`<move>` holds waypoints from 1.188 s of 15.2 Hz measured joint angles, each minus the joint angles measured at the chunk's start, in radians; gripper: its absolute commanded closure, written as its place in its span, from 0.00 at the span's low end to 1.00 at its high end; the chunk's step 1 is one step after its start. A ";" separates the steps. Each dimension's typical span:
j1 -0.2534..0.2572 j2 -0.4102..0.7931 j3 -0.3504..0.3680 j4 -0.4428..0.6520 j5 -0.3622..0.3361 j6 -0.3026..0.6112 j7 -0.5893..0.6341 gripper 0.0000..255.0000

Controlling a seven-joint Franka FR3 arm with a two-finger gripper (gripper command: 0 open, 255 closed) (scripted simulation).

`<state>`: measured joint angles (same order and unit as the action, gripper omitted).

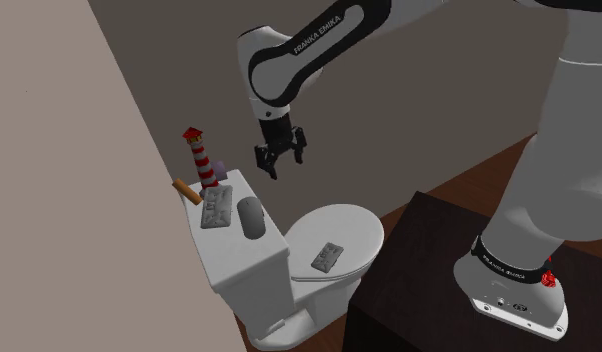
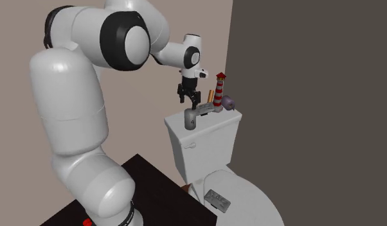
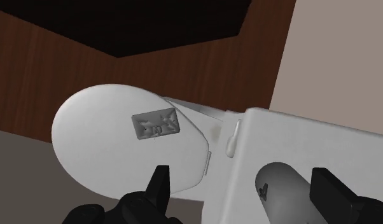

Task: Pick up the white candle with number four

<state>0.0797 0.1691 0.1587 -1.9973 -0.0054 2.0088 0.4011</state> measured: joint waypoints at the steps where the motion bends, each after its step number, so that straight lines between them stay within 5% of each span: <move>1: 0.004 0.038 0.000 0.032 -0.004 0.002 0.011 0.00; 8: 0.047 0.333 -0.004 0.304 -0.035 -0.001 0.089 0.00; 15: 0.092 0.644 -0.019 0.689 -0.049 -0.098 0.135 0.00; 18: 0.102 0.697 -0.022 0.737 -0.051 -0.094 0.143 0.00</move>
<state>0.1815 0.8663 0.1372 -1.2606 -0.0566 1.9148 0.5441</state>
